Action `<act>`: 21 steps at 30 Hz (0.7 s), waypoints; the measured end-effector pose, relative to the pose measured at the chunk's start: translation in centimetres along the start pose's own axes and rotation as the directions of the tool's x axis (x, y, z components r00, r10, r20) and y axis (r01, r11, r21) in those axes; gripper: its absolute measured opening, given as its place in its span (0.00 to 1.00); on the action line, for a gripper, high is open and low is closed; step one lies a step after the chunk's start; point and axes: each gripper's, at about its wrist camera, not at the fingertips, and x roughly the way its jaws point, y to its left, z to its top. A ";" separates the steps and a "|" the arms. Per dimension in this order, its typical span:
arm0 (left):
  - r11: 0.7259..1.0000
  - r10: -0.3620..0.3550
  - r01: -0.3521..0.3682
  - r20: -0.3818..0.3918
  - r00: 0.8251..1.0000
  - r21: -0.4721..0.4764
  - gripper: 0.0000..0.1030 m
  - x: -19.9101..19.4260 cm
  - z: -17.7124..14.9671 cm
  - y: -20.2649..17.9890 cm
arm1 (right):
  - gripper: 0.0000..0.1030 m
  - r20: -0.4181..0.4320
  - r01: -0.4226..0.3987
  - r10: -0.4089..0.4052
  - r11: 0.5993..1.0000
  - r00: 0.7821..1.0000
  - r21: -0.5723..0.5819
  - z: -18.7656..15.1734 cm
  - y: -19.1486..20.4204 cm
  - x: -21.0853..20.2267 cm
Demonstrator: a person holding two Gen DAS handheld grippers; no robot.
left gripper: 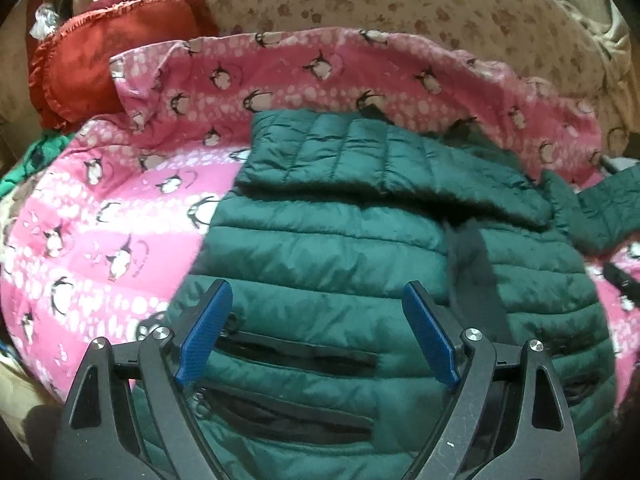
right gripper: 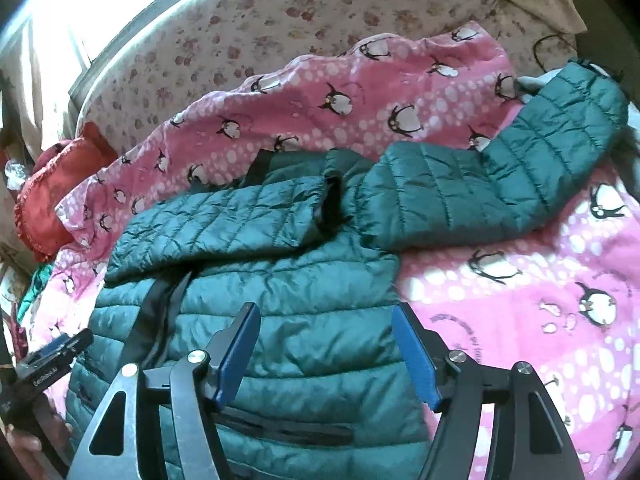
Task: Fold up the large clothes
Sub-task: 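Grasp the other sleeve cuff with the right gripper and lift it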
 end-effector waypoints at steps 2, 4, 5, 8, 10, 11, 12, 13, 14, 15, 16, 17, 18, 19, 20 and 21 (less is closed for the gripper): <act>1.000 -0.020 0.020 0.014 1.000 -0.015 0.85 -0.5 0.0 0.0 | 0.64 0.003 0.019 -0.019 1.000 1.000 -0.003 -0.1 -0.8 -0.2; 1.000 -0.020 0.020 0.031 0.999 -0.015 0.85 -0.8 -0.1 -0.2 | 0.64 0.009 0.054 -0.054 0.999 0.999 -0.002 -0.1 -1.9 -0.4; 1.000 -0.023 0.023 0.033 0.999 -0.012 0.85 -0.9 0.0 -0.3 | 0.64 0.010 0.065 -0.065 0.998 0.998 0.001 0.0 -2.4 -0.4; 0.999 -0.046 0.046 0.033 0.998 0.000 0.85 -1.1 -0.1 -1.0 | 0.64 0.022 0.107 -0.107 0.994 0.994 0.015 0.4 -4.2 -0.7; 0.999 -0.050 0.049 0.036 0.998 0.011 0.85 -1.2 -0.2 -1.4 | 0.64 0.033 0.140 -0.141 0.990 0.989 0.030 1.0 -5.7 -1.0; 0.999 -0.050 0.050 0.034 0.998 0.016 0.85 -1.2 -0.2 -1.7 | 0.64 0.038 0.146 -0.148 0.988 0.988 0.039 1.3 -6.3 -1.0; 0.998 -0.055 0.055 0.027 0.998 0.020 0.85 -1.1 -0.3 -1.9 | 0.64 0.044 0.154 -0.156 0.987 0.987 0.052 1.7 -7.0 -1.1; 0.998 -0.063 0.063 0.017 0.998 0.022 0.85 -0.9 -0.4 -2.1 | 0.64 0.051 0.170 -0.174 0.983 0.983 0.070 2.2 -8.1 -1.2; 0.997 -0.068 0.068 0.009 0.998 0.023 0.85 -0.7 -0.4 -2.2 | 0.64 0.055 0.182 -0.187 0.980 0.981 0.083 2.5 -8.9 -1.2; 0.997 -0.069 0.069 0.003 0.998 0.024 0.85 -0.6 -0.5 -2.3 | 0.64 0.058 0.196 -0.203 0.975 0.977 0.102 3.0 -9.9 -1.2; 0.997 -0.068 0.068 -0.002 0.998 0.024 0.85 -0.4 -0.5 -2.3 | 0.64 0.060 0.205 -0.213 0.972 0.975 0.115 3.3 -10.7 -1.2; 0.997 -0.072 0.072 -0.011 0.997 0.023 0.85 -0.2 -0.5 -2.4 | 0.64 0.061 0.216 -0.226 0.968 0.972 0.131 3.7 -11.7 -1.2; 0.997 -0.077 0.078 -0.018 0.997 0.020 0.85 0.0 -0.6 -2.3 | 0.64 0.064 0.229 -0.240 0.963 0.969 0.144 4.1 -12.4 -1.2; 0.996 -0.083 0.083 -0.025 0.996 0.017 0.85 0.1 -0.6 -2.3 | 0.64 0.069 0.247 -0.261 0.955 0.963 0.165 4.5 -13.6 -1.3; 0.996 -0.088 0.089 -0.036 0.995 0.008 0.85 0.4 -0.6 -2.2 | 0.64 0.073 0.257 -0.274 0.950 0.959 0.179 4.8 -14.4 -1.3; 0.996 -0.090 0.090 -0.040 0.995 0.001 0.85 0.5 -0.6 -2.1 | 0.64 0.078 0.267 -0.286 0.943 0.955 0.197 5.2 -15.5 -1.4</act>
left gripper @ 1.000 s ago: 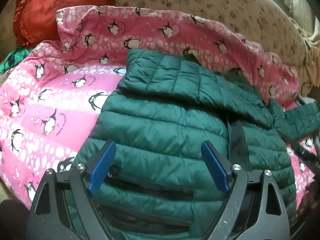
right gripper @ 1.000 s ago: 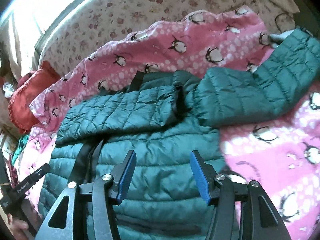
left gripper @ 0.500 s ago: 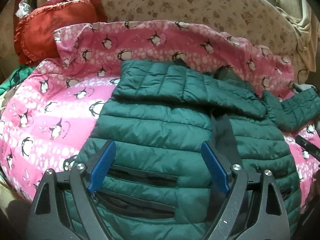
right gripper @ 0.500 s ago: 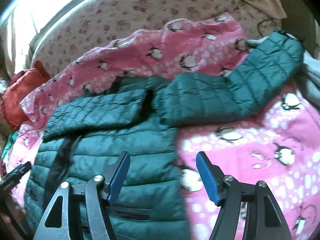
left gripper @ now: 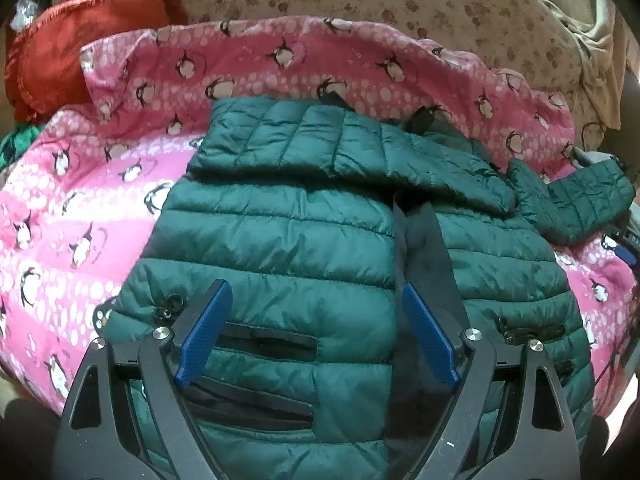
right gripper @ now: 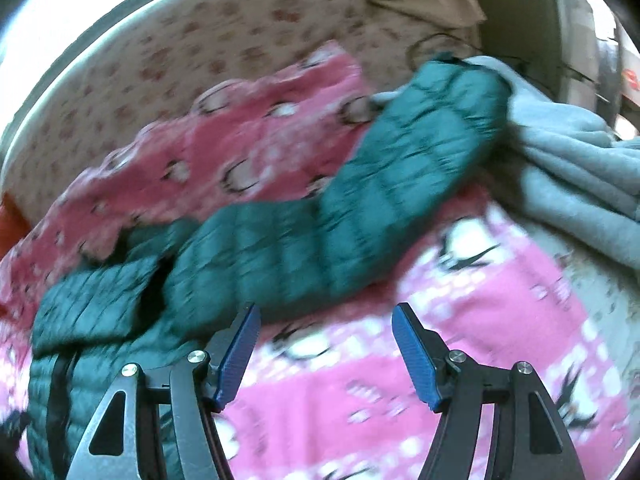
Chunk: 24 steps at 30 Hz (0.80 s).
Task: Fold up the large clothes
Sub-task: 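Grasp the other sleeve cuff with the right gripper and lift it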
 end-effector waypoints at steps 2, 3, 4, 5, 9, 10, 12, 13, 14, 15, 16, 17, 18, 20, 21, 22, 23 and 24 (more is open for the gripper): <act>1.000 -0.004 0.004 -0.003 1.000 -0.017 0.85 0.2 0.0 0.3 | 0.64 0.009 0.021 -0.021 0.999 1.000 0.032 1.2 -1.7 0.4; 1.000 -0.006 0.006 -0.007 1.000 -0.027 0.85 0.4 0.0 0.5 | 0.64 0.014 0.032 -0.033 0.998 0.999 0.050 1.8 -2.6 0.5; 0.999 -0.008 0.007 -0.013 1.000 -0.035 0.85 0.5 0.0 0.6 | 0.64 0.020 0.042 -0.044 0.996 0.999 0.072 2.4 -3.5 0.6; 0.999 -0.011 0.010 -0.020 1.000 -0.041 0.85 0.8 0.0 0.7 | 0.64 0.028 0.050 -0.053 0.994 0.998 0.097 3.1 -4.5 0.7; 0.999 -0.015 0.013 -0.040 0.999 -0.036 0.85 1.4 -0.1 0.4 | 0.64 0.062 0.066 -0.078 0.982 0.995 0.175 5.4 -7.5 1.1; 1.000 -0.011 0.010 -0.037 0.999 -0.027 0.85 1.4 0.0 0.2 | 0.64 0.066 0.062 -0.076 0.980 0.995 0.190 5.9 -7.9 1.2; 1.000 -0.001 0.001 -0.026 1.000 -0.008 0.85 1.3 0.1 -0.2 | 0.64 0.075 0.062 -0.077 0.980 0.994 0.190 6.9 -8.2 1.6; 1.000 0.003 -0.003 -0.022 1.000 -0.002 0.85 1.3 0.1 -0.3 | 0.64 0.079 0.067 -0.082 0.982 0.994 0.179 7.5 -8.1 1.8; 1.000 0.010 -0.010 -0.016 1.000 0.008 0.85 1.3 0.1 -0.5 | 0.64 0.080 0.069 -0.084 0.982 0.993 0.178 8.0 -8.1 2.1; 1.000 0.013 -0.013 -0.014 1.000 0.015 0.85 1.3 0.2 -0.5 | 0.64 0.083 0.070 -0.086 0.981 0.993 0.184 8.6 -8.1 2.3; 1.000 0.015 -0.015 -0.014 1.000 0.018 0.85 1.3 0.2 -0.5 | 0.64 0.083 0.072 -0.089 0.979 0.993 0.190 9.0 -8.2 2.6; 1.000 0.014 -0.014 -0.016 1.000 0.019 0.85 1.4 0.2 -0.4 | 0.64 0.079 0.078 -0.095 0.978 0.992 0.193 9.4 -8.2 2.8; 1.000 0.013 -0.013 -0.018 1.000 0.017 0.85 1.4 0.3 -0.3 | 0.64 0.071 0.089 -0.105 0.977 0.992 0.195 9.8 -8.2 3.2; 1.000 0.007 -0.007 -0.015 1.000 -0.003 0.85 1.4 0.5 0.1 | 0.64 0.068 0.108 -0.124 0.974 0.990 0.199 10.7 -8.3 3.8; 1.000 0.002 -0.002 -0.013 1.000 -0.012 0.85 1.4 0.6 0.3 | 0.64 0.071 0.106 -0.122 0.974 0.990 0.202 11.1 -8.5 3.9; 1.000 -0.002 0.002 -0.011 1.000 -0.023 0.85 1.4 0.7 0.5 | 0.64 0.073 0.101 -0.118 0.974 0.990 0.202 11.4 -8.5 4.2; 1.000 -0.003 0.003 -0.011 1.000 -0.031 0.85 1.5 0.9 0.6 | 0.64 0.071 0.097 -0.113 0.975 0.991 0.200 11.8 -8.5 4.5; 0.999 -0.002 0.001 -0.014 1.000 -0.038 0.85 1.6 1.0 0.7 | 0.64 0.065 0.096 -0.110 0.976 0.992 0.197 12.0 -8.4 4.8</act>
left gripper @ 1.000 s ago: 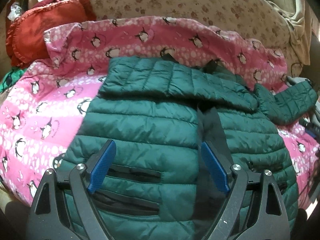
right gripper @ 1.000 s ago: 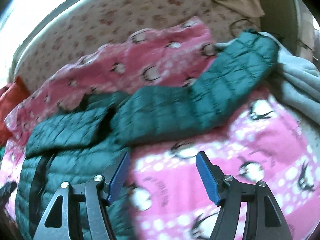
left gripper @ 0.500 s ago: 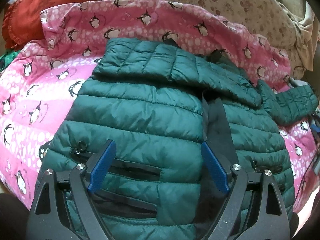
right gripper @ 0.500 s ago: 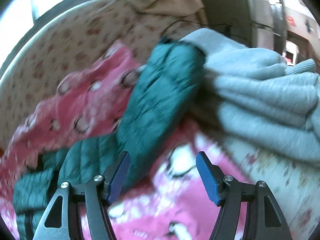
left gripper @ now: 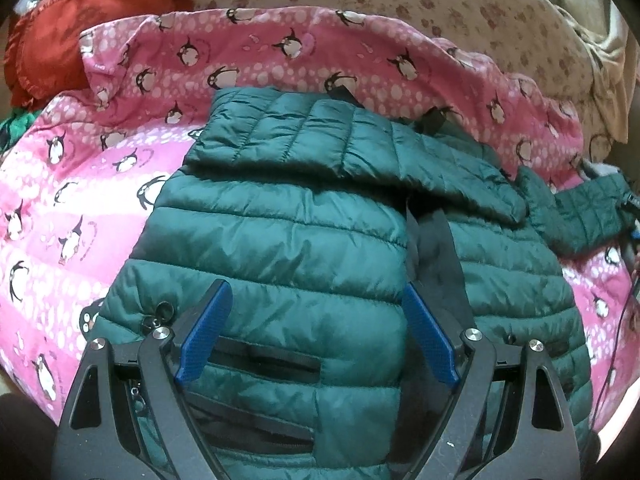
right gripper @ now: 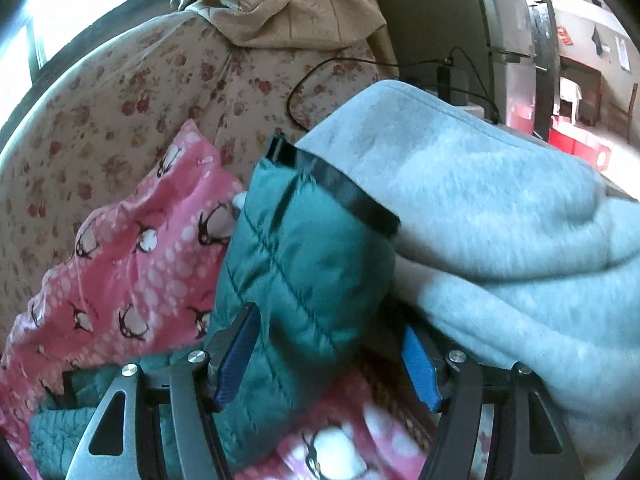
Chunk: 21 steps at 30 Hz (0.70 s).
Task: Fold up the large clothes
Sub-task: 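Grasp the other sleeve cuff with the right gripper and lift it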
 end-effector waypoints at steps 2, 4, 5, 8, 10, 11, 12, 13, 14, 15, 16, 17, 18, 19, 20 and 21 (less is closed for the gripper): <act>1.000 0.009 -0.009 -0.007 1.000 0.001 0.85 0.3 0.1 0.1 | 0.64 -0.021 -0.007 0.007 1.000 1.000 -0.002 0.4 0.3 0.9; 1.000 0.024 -0.024 -0.012 1.000 0.007 0.85 0.7 0.1 0.1 | 0.64 -0.029 -0.012 0.012 1.000 1.000 0.005 0.6 0.5 1.6; 0.999 0.031 -0.031 -0.019 0.999 0.010 0.85 0.9 0.1 0.1 | 0.64 -0.026 -0.008 0.008 1.000 1.000 0.011 0.7 0.5 1.9; 0.999 0.050 -0.050 -0.040 0.998 0.010 0.85 1.7 0.1 0.2 | 0.40 0.011 -0.019 0.019 1.000 1.000 0.014 0.6 0.6 1.8; 0.998 0.058 -0.058 -0.045 0.997 0.004 0.85 2.0 0.2 0.4 | 0.23 0.023 -0.072 0.072 0.997 0.997 0.026 0.7 0.6 1.4; 0.998 0.059 -0.059 -0.045 0.997 0.001 0.85 2.1 0.2 0.5 | 0.18 0.030 -0.095 0.094 0.995 0.995 0.025 0.6 0.6 1.1; 0.998 0.059 -0.059 -0.045 0.997 -0.003 0.85 2.1 0.2 0.6 | 0.14 0.038 -0.112 0.111 0.994 0.993 0.016 0.5 0.9 0.6; 0.998 0.056 -0.056 -0.043 0.998 -0.007 0.85 2.1 0.2 0.7 | 0.13 0.044 -0.129 0.129 0.992 0.991 0.000 0.4 1.3 0.0; 0.998 0.054 -0.055 -0.041 0.998 -0.008 0.85 2.0 0.2 0.7 | 0.12 0.048 -0.145 0.145 0.989 0.988 -0.010 0.2 1.6 -0.5; 0.998 0.055 -0.055 -0.039 0.998 -0.008 0.85 1.9 0.2 0.6 | 0.12 0.048 -0.171 0.172 0.985 0.984 -0.022 -0.1 2.0 -1.2; 0.998 0.057 -0.057 -0.039 0.998 -0.006 0.85 1.9 0.2 0.6 | 0.12 0.046 -0.193 0.194 0.981 0.980 -0.031 -0.3 2.4 -1.6; 0.998 0.059 -0.059 -0.037 0.998 -0.003 0.85 1.7 0.2 0.5 | 0.12 0.045 -0.222 0.223 0.974 0.974 -0.043 -0.5 3.0 -2.4; 0.998 0.061 -0.061 -0.033 0.998 -0.001 0.85 1.6 0.2 0.5 | 0.12 0.044 -0.245 0.248 0.968 0.968 -0.053 -0.8 3.6 -3.0; 0.998 0.063 -0.063 -0.029 0.998 0.002 0.85 1.4 0.2 0.5 | 0.12 0.039 -0.278 0.281 0.958 0.959 -0.067 -1.2 4.4 -3.7; 0.998 0.065 -0.065 -0.023 0.998 0.002 0.85 1.2 0.3 0.6 | 0.12 0.034 -0.301 0.304 0.951 0.952 -0.076 -1.5 5.0 -4.3; 0.998 0.067 -0.067 -0.015 0.998 0.002 0.85 1.0 0.3 0.6 | 0.11 0.028 -0.326 0.330 0.941 0.944 -0.086 -1.8 5.8 -4.9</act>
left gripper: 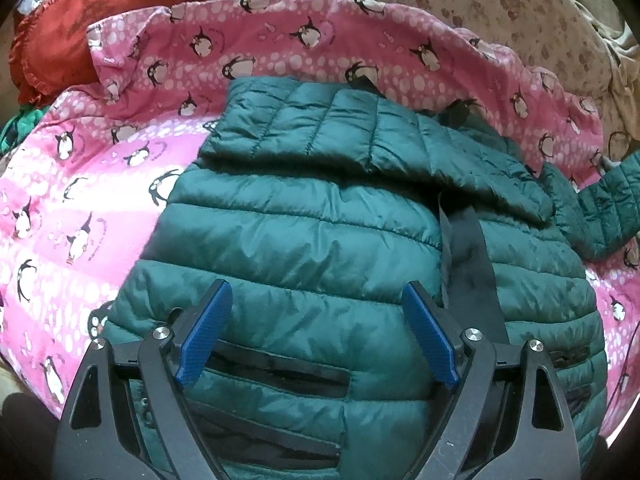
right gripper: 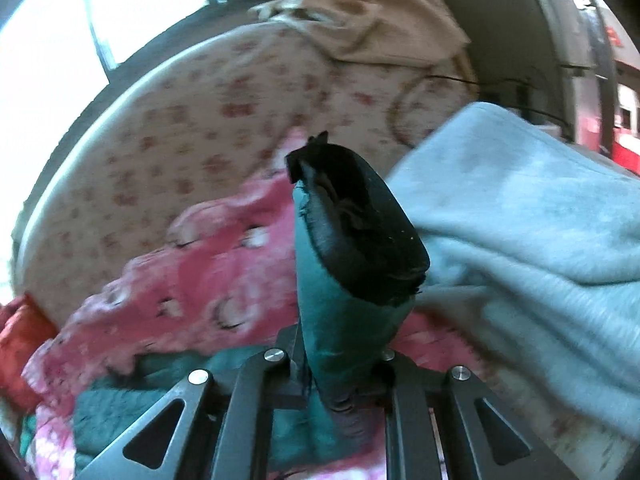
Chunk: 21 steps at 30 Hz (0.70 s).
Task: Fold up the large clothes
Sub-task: 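Grasp the other sleeve cuff with the right gripper and lift it, then lay the held sleeve across the jacket body with the right gripper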
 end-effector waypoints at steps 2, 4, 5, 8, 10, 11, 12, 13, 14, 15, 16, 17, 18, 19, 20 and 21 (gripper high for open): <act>1.000 0.007 -0.007 0.012 1.000 -0.002 0.85 -0.3 0.0 0.2 | 0.11 -0.015 -0.060 0.059 0.998 0.998 -0.027 -0.6 2.3 -0.5; 1.000 0.014 -0.014 0.012 1.000 -0.002 0.85 -0.5 0.0 0.4 | 0.11 -0.046 -0.119 0.117 0.991 0.992 -0.056 -1.4 4.8 -0.6; 1.000 0.014 -0.014 0.012 1.000 -0.005 0.85 -0.5 0.0 0.6 | 0.11 -0.062 -0.143 0.139 0.988 0.988 -0.065 -1.7 5.7 -0.5; 1.000 0.014 -0.014 0.013 1.000 -0.017 0.85 -0.8 -0.1 1.1 | 0.11 -0.121 -0.202 0.188 0.972 0.975 -0.120 -3.5 9.4 -0.1; 1.000 0.012 -0.012 0.013 1.000 -0.022 0.85 -0.9 -0.1 1.3 | 0.11 -0.164 -0.229 0.203 0.961 0.965 -0.157 -5.0 11.7 0.4; 1.000 0.013 -0.012 0.014 1.000 -0.025 0.85 -1.0 -0.2 1.4 | 0.11 -0.184 -0.245 0.214 0.955 0.959 -0.167 -5.8 12.7 0.8; 1.000 0.013 -0.013 0.017 1.000 -0.028 0.85 -1.2 -0.2 1.7 | 0.11 -0.201 -0.257 0.222 0.951 0.954 -0.173 -6.5 13.5 1.0; 0.999 0.014 -0.013 0.019 1.000 -0.032 0.85 -1.3 -0.3 1.9 | 0.11 -0.221 -0.271 0.230 0.945 0.948 -0.181 -7.4 14.5 1.4; 0.999 0.014 -0.013 0.021 1.000 -0.037 0.85 -1.4 -0.3 2.1 | 0.11 -0.240 -0.284 0.236 0.940 0.942 -0.189 -8.2 15.4 1.8; 0.999 0.014 -0.013 0.022 1.000 -0.042 0.85 -1.5 -0.3 2.2 | 0.11 -0.254 -0.294 0.242 0.936 0.936 -0.192 -8.8 16.0 2.3; 0.999 0.013 -0.012 0.023 1.000 -0.047 0.85 -1.6 -0.4 2.5 | 0.11 -0.273 -0.309 0.251 0.931 0.929 -0.193 -9.6 16.9 2.7; 0.999 0.013 -0.012 0.023 1.000 -0.052 0.85 -1.6 -0.4 2.7 | 0.11 -0.285 -0.317 0.256 0.928 0.924 -0.194 -10.3 17.4 3.0; 0.998 0.013 -0.011 0.024 1.000 -0.059 0.85 -1.7 -0.4 2.9 | 0.11 -0.296 -0.324 0.259 0.926 0.919 -0.196 -11.0 18.0 3.1; 0.998 0.012 -0.010 0.024 1.000 -0.066 0.85 -1.7 -0.4 3.1 | 0.11 -0.306 -0.330 0.262 0.924 0.915 -0.194 -11.6 18.5 3.4; 0.998 0.011 -0.009 0.024 1.000 -0.069 0.85 -1.7 -0.4 3.2 | 0.11 -0.315 -0.336 0.267 0.923 0.911 -0.189 -12.1 19.0 3.6; 0.997 0.010 -0.008 0.022 1.000 -0.074 0.85 -1.7 -0.5 3.3 | 0.11 -0.323 -0.341 0.271 0.922 0.907 -0.185 -12.6 19.5 3.9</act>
